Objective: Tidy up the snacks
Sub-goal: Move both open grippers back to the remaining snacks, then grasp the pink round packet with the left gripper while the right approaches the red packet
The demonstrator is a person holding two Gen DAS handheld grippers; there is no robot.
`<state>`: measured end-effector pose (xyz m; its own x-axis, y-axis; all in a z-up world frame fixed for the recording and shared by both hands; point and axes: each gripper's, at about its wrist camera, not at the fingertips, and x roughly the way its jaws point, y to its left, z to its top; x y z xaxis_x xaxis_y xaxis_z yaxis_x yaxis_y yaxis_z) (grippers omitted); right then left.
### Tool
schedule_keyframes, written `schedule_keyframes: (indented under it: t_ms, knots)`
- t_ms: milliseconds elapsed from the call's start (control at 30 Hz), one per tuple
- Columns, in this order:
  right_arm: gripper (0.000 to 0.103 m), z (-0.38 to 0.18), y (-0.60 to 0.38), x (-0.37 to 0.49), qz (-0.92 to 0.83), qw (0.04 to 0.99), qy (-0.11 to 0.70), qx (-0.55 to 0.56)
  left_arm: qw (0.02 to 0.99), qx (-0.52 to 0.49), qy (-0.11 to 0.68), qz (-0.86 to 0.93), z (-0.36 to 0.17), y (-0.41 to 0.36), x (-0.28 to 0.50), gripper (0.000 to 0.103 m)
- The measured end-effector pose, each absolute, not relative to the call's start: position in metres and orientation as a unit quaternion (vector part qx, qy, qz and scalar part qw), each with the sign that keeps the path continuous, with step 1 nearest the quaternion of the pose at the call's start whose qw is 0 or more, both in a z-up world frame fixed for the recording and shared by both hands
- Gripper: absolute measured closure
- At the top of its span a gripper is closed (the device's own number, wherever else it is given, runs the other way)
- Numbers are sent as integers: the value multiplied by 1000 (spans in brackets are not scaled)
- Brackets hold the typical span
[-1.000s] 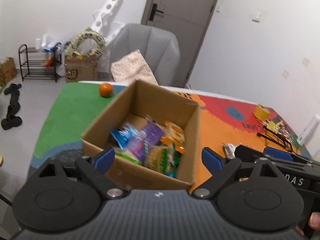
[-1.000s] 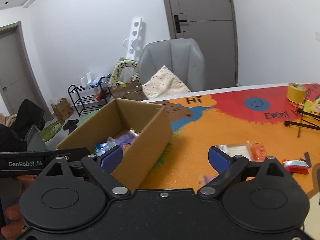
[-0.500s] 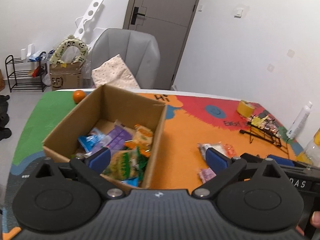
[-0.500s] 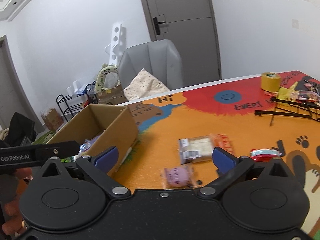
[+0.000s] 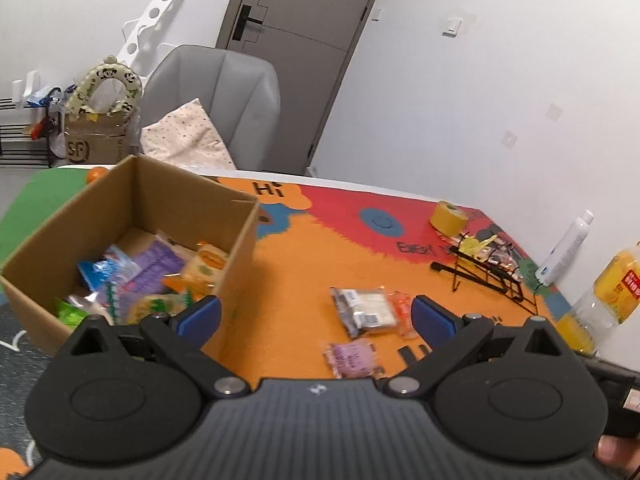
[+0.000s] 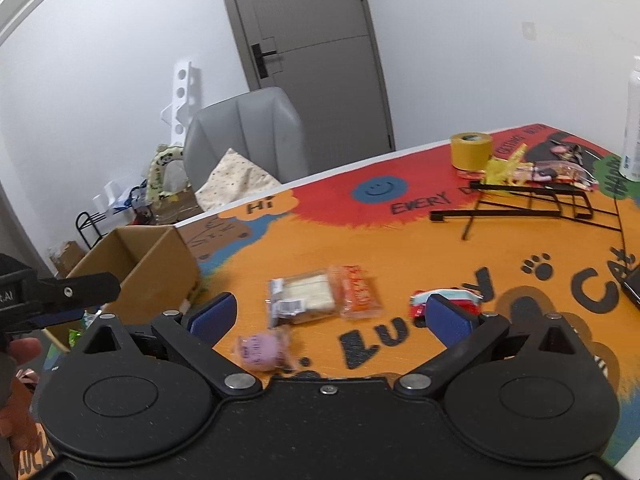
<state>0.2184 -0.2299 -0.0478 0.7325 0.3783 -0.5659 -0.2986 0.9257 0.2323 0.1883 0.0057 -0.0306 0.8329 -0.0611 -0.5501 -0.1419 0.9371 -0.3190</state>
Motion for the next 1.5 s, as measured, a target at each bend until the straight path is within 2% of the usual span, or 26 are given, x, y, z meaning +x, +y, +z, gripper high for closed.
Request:
schedule_keyframes:
  t_ms: [133, 500, 1133, 1433, 1500]
  knots:
    - [0, -55, -238, 222, 173, 929, 322, 65, 945, -146, 291, 39, -34, -7, 195, 2]
    - [0, -77, -264, 233, 149, 927, 337, 74, 924, -154, 350, 20, -63, -27, 218, 2]
    - [0, -112, -279, 265, 126, 923, 354, 85, 915, -126, 383, 23, -115, -60, 258, 6]
    - [0, -127, -276, 279, 122, 919, 362, 94, 916, -108, 385, 35, -131, -64, 268, 13]
    - [0, -129, -272, 283, 118, 920, 363, 88, 919, -95, 381, 40, -131, -65, 268, 27]
